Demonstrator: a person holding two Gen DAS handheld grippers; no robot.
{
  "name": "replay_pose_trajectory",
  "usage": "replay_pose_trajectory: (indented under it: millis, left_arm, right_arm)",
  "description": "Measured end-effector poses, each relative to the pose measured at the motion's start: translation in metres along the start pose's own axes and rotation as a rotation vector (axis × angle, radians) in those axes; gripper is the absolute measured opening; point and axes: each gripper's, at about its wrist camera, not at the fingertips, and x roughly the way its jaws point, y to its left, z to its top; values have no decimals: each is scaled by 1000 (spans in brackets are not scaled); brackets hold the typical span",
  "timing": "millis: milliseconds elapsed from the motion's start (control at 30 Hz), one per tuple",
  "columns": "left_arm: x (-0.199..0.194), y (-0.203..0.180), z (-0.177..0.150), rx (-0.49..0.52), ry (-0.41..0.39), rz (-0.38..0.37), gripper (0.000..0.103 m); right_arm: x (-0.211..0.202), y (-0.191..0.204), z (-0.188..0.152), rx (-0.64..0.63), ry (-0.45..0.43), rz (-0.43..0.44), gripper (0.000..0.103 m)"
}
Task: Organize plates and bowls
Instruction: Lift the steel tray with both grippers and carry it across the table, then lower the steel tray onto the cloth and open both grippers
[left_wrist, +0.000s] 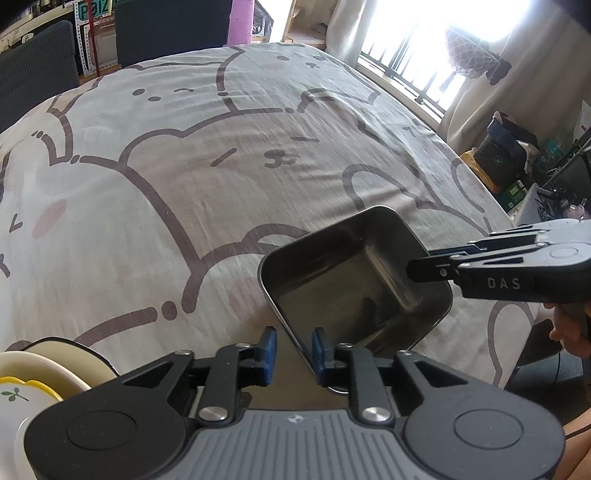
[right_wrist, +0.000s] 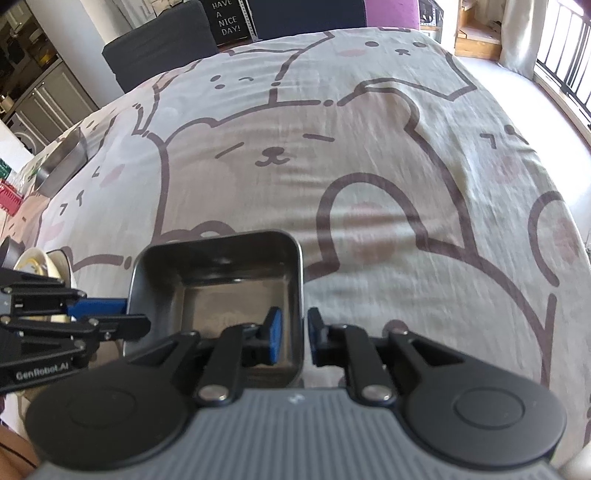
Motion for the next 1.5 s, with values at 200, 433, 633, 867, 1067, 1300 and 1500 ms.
replay_pose_trajectory:
  millis: [200,433,633,867,1067,1300,1500]
  left_arm:
    - [-8,0,-2,-6,-18,-1,44]
    - [-35,6,-5,-7,-106,1,87]
    - [-64,32,-14,-56,-186,34,102]
    - [-101,83,-35,-131,-275,137,103]
    - [-132,133,-56,-245,-322,224,103]
    - [-163,191,-78,-396,-368,280,103]
    - [-182,236,-88,-576,-464,318,103]
  right_arm:
    - [-12,-2,-6,-19,-40,-12,52]
    - [-36,-4,-12,-25,-115,-16,84]
    - [-49,0,-11,-18,-192,-35,103]
    - [-52,27,-1,-58,-262,-41,103]
    - [-46,66,17,-75,-296,9,103]
    - [-26,123,42,-104,-299,65,103]
    - [-4,182,67,-134,-313,129,103]
